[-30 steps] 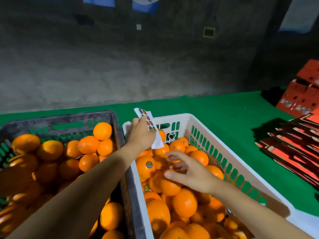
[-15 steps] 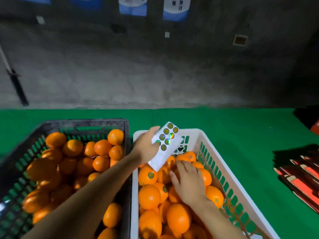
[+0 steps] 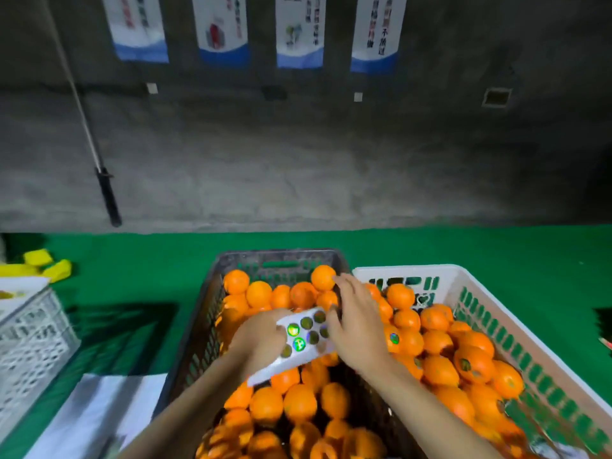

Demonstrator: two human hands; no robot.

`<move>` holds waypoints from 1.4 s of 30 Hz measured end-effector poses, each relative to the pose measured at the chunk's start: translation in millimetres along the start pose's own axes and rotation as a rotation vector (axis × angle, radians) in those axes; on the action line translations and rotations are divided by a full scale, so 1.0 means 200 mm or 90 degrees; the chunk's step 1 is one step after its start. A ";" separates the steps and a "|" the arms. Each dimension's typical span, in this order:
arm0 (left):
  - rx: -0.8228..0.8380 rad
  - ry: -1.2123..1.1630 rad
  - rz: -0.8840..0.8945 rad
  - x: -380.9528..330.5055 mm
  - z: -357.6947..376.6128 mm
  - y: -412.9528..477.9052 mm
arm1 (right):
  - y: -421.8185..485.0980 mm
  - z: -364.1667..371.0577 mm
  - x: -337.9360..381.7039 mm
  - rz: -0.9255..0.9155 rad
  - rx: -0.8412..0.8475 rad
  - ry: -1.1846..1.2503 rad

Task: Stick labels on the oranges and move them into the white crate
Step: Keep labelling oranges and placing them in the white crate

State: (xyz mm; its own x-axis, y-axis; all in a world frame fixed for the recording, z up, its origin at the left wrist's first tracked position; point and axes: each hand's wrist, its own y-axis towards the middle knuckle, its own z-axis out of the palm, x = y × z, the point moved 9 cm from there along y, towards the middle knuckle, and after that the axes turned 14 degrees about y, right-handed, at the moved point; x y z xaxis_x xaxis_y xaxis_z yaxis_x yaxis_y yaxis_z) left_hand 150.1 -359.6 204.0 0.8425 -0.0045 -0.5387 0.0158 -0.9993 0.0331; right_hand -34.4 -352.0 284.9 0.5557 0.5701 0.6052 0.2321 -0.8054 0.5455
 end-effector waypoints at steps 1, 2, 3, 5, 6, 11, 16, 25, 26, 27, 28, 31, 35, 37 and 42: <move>-0.036 0.133 -0.002 0.08 -0.02 -0.07 | -0.03 0.10 0.01 0.012 0.041 -0.016; -0.054 0.236 -0.001 0.13 -0.03 -0.14 | -0.08 0.20 0.01 0.023 0.085 -0.030; -0.057 0.297 0.001 0.17 -0.02 -0.18 | -0.13 0.29 0.00 0.026 0.136 -0.047; -0.073 0.350 -0.006 0.22 -0.04 -0.20 | -0.21 0.44 -0.03 0.007 0.246 -0.087; -0.094 0.351 -0.010 0.24 -0.06 -0.20 | -0.23 0.49 -0.05 0.006 0.277 -0.081; -0.138 0.387 0.045 0.20 -0.07 -0.23 | -0.20 0.51 -0.16 0.185 0.224 0.194; -0.202 0.392 0.029 0.20 -0.13 -0.25 | -0.23 0.60 -0.16 0.174 0.284 0.236; -0.142 0.241 0.107 0.13 -0.04 -0.26 | -0.21 0.55 -0.10 0.099 0.255 0.244; -0.129 0.248 0.121 0.12 -0.02 -0.26 | -0.21 0.55 -0.08 0.082 0.267 0.231; -0.119 0.270 0.131 0.11 -0.01 -0.26 | -0.23 0.55 -0.07 0.076 0.280 0.230; -0.110 0.298 0.135 0.10 0.01 -0.25 | -0.24 0.56 -0.06 0.081 0.298 0.243; -0.111 0.385 0.120 0.11 0.04 -0.24 | -0.26 0.57 -0.07 0.132 0.316 0.320; -0.155 0.422 0.104 0.13 0.01 -0.24 | -0.24 0.54 -0.12 0.212 0.260 0.345; -0.179 0.374 0.129 0.11 0.00 -0.24 | -0.25 0.54 -0.14 0.223 0.245 0.332; -0.122 0.234 0.160 0.06 0.01 -0.23 | -0.23 0.54 -0.16 0.219 0.248 0.333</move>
State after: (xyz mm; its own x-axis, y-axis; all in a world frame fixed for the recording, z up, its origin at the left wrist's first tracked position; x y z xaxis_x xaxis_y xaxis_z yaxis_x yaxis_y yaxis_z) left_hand 158.5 -313.4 193.7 0.9669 -0.1975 -0.1616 -0.1431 -0.9439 0.2975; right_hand 23.4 -350.2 177.2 0.2172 0.1992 0.9556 0.4340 -0.8966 0.0883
